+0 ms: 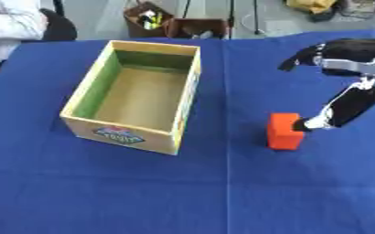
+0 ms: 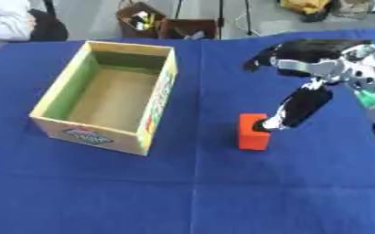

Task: Pick up objects on the table and place them in the box.

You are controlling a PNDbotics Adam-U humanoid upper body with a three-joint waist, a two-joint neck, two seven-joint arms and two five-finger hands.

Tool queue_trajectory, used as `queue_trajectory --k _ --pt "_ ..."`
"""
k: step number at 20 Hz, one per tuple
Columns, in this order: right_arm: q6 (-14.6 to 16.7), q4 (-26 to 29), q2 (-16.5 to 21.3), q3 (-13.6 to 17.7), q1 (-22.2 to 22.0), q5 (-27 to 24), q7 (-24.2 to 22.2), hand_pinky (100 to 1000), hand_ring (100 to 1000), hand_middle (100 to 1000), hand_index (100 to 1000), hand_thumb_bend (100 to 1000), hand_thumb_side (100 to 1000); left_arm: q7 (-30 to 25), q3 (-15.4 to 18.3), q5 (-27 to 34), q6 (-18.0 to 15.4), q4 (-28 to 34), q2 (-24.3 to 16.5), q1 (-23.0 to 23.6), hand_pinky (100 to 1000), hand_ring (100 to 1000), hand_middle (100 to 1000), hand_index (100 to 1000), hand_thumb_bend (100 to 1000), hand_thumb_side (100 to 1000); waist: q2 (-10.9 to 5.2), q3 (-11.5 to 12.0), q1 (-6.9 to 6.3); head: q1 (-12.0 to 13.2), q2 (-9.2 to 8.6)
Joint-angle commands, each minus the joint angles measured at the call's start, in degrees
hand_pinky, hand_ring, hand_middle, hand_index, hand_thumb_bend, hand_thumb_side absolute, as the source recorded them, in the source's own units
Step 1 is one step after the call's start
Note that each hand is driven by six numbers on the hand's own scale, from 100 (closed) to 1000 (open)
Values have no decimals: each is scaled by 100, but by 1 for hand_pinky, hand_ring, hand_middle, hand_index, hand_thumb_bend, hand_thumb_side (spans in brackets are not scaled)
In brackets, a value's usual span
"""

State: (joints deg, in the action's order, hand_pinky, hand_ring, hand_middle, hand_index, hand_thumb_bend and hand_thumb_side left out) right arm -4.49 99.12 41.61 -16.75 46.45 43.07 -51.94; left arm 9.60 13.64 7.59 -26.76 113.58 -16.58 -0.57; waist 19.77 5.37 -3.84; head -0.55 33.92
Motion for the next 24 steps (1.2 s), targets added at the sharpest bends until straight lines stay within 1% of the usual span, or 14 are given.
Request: queue_trajectory --k 1,3,7,13,16,17,19,20,23,24 --pt "0 -79 116 -43 98 99 -3 885 952 847 985 535 382 -27 -3 8 -7 101 -113 -37 488 681 594 759 357 876 -86 17 10 -22 -59" --pt "-34 -290 51 -151 127 208 -3 884 950 843 983 538 377 -35 -9 9 -3 101 -110 -42 489 681 594 759 357 876 -75 24 9 -46 -66" --pt "22 -581 -39 -250 181 350 -3 883 949 840 981 533 369 -39 -9 11 0 101 -110 -44 489 682 594 759 356 875 -66 33 7 -76 -65" --pt "88 -756 -79 -328 182 402 -3 882 947 832 974 540 367 -48 -15 12 5 101 -116 -47 489 682 595 759 356 875 -61 26 5 -86 -70" --pt "84 -816 -97 -367 169 436 -3 881 941 806 950 558 378 -52 -19 15 8 101 -121 -54 490 682 595 759 354 874 -59 25 5 -89 -72" --pt "77 -830 -104 -377 165 451 -3 880 940 803 947 544 389 -55 -21 17 10 101 -120 -55 490 682 595 759 354 874 -59 25 4 -90 -73" --pt "68 -844 -113 -388 164 472 -3 880 940 803 947 544 389 -58 -22 19 11 101 -120 -57 490 682 595 759 354 874 -58 25 4 -91 -75" --pt "61 -852 -107 -392 160 486 -3 876 936 740 893 520 406 -61 -23 18 11 101 -121 -56 490 683 595 758 354 875 -57 26 3 -92 -75" --pt "53 -873 -94 -430 122 670 -3 875 934 722 886 512 400 -75 -30 16 12 101 -120 -54 490 683 595 758 354 875 -51 30 0 -100 -76" --pt "65 -874 -101 -435 113 723 -3 873 928 693 873 515 409 -78 -30 16 12 101 -120 -54 490 683 595 758 354 875 -50 29 -1 -101 -76"
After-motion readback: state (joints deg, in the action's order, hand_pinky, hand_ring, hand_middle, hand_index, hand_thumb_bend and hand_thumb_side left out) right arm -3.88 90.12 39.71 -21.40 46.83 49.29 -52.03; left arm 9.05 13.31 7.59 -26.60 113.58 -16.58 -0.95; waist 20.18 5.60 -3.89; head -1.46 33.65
